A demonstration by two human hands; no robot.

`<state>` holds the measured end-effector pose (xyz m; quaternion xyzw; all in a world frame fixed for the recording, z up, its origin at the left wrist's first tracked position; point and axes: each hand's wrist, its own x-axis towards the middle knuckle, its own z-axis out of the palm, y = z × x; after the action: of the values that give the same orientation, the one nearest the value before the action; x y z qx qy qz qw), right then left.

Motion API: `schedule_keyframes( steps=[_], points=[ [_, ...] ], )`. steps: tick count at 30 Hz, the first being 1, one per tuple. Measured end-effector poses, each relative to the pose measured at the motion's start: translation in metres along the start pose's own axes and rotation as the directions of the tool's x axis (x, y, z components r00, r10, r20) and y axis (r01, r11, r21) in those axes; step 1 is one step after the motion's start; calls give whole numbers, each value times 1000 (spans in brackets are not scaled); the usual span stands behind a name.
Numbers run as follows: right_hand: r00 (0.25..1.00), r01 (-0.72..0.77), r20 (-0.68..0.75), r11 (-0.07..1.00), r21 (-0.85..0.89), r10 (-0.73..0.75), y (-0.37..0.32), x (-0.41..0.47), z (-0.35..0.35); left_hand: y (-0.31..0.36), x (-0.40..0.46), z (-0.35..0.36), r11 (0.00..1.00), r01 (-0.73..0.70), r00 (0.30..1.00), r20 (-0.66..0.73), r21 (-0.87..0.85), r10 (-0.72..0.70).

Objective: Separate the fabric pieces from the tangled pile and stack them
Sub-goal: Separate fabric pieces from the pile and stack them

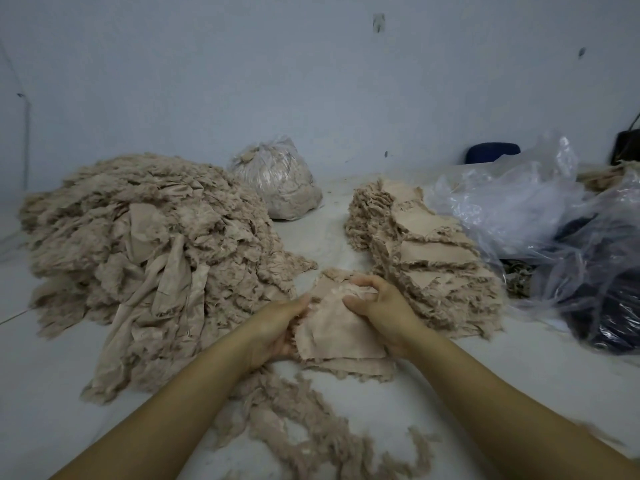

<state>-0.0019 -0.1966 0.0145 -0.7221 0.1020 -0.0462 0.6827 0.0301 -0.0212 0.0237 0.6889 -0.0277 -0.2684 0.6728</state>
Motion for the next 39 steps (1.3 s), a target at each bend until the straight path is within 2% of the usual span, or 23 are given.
schedule_keyframes(
  steps=[3, 5, 8, 12, 15, 17, 19, 24, 31, 33, 35, 37, 39],
  points=[
    [995, 93, 39, 996, 2, -93, -6, -3, 12, 8, 5, 8, 989, -147, 989, 10, 19, 147],
    [990, 129, 55, 990, 49, -131, -9, -5, 19, 9, 6, 15, 974, -227, 973, 31, -20, 228],
    [983, 167, 64, 984, 69, -171, -13, -8, 21, 8, 7, 19, 947, -293, 956, -34, -127, 291],
    [974, 182, 124, 981, 66, -189, -14, -11, 20, 9, 7, 20, 937, -279, 960, -80, -211, 268],
    [973, 134, 174, 986, 99, -149, -15, -13, 18, 11, 6, 17, 942, -149, 988, -22, -300, 150],
    [973, 130, 182, 988, 82, -143, -15, -13, 18, 14, 3, 14, 966, -109, 990, 64, -233, 127],
    [970, 159, 181, 987, 30, -162, -15, -11, 18, 14, 3, 13, 981, -127, 988, 71, -146, 138],
    [962, 241, 152, 967, -85, -226, -14, -10, 20, 13, 6, 15, 983, -181, 979, -99, -21, 178],
    [964, 262, 58, 965, -21, -261, -10, -16, 25, 10, 7, 21, 971, -239, 947, -223, -7, 231],
    [970, 243, 2, 968, 57, -243, -10, -17, 28, 9, 7, 25, 962, -269, 935, -230, 37, 270],
    [969, 226, -117, 972, 61, -218, -12, -15, 30, 6, 8, 29, 962, -273, 953, -135, 19, 273],
    [949, 205, -243, 979, -11, -201, -12, -8, 25, 2, 9, 30, 959, -261, 960, -77, 109, 270],
    [934, 173, -293, 977, -123, -202, -5, -3, 15, -4, 11, 24, 917, -294, 928, -151, 269, 341]
  ],
)
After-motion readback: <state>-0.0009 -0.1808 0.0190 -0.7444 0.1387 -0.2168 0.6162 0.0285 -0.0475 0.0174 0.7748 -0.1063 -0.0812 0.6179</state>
